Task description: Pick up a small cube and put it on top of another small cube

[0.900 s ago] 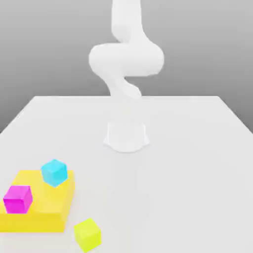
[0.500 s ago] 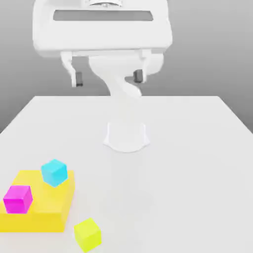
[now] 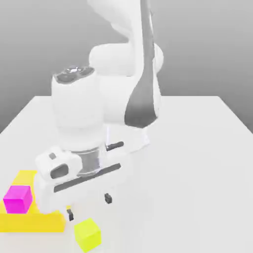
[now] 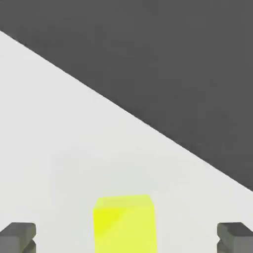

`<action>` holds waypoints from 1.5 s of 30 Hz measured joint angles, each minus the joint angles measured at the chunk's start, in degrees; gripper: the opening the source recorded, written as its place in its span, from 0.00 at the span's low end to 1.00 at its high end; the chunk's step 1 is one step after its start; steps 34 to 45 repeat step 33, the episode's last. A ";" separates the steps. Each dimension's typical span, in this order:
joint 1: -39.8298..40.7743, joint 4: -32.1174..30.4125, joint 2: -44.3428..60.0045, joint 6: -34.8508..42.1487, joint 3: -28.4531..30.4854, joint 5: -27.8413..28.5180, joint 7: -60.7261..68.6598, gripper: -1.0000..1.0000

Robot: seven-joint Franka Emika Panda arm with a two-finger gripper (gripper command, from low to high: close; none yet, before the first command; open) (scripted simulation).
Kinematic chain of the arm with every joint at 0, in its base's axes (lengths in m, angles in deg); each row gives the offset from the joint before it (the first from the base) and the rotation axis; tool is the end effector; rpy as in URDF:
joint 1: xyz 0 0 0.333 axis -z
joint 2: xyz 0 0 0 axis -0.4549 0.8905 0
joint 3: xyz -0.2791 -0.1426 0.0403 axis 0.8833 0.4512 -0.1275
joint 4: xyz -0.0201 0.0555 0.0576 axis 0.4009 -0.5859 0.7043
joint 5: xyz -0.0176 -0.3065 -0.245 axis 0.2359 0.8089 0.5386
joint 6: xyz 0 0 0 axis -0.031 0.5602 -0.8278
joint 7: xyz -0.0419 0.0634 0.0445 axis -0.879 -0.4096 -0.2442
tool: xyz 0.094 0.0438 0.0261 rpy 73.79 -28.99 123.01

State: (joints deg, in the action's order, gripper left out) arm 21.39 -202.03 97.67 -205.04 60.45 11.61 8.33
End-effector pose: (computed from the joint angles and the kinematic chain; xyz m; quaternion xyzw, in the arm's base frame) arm 0.4652 -0.0914 0.1918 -0.9967 0.0815 -0.0060 0.0025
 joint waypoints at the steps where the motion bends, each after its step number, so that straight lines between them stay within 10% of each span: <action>1: 0.71 0.29 2.06 -1.47 -0.81 -0.82 1.01 0.50; 4: 3.60 1.56 8.36 -6.22 -4.31 -3.94 3.71 0.50; 5: 4.31 1.85 9.72 -7.26 -5.16 -4.61 4.24 0.00; 13: 3.76 1.51 8.23 -6.04 -4.39 -3.60 3.51 0.00; 25: 12.71 4.61 -12.84 17.41 9.93 9.19 -12.13 0.00; 29: 13.35 4.00 -7.85 12.41 8.67 5.49 -10.06 0.00; 30: 13.58 3.76 -6.50 10.99 8.40 4.51 -9.38 1.00; 45: 13.58 3.76 -6.50 10.99 8.40 4.51 -9.38 1.00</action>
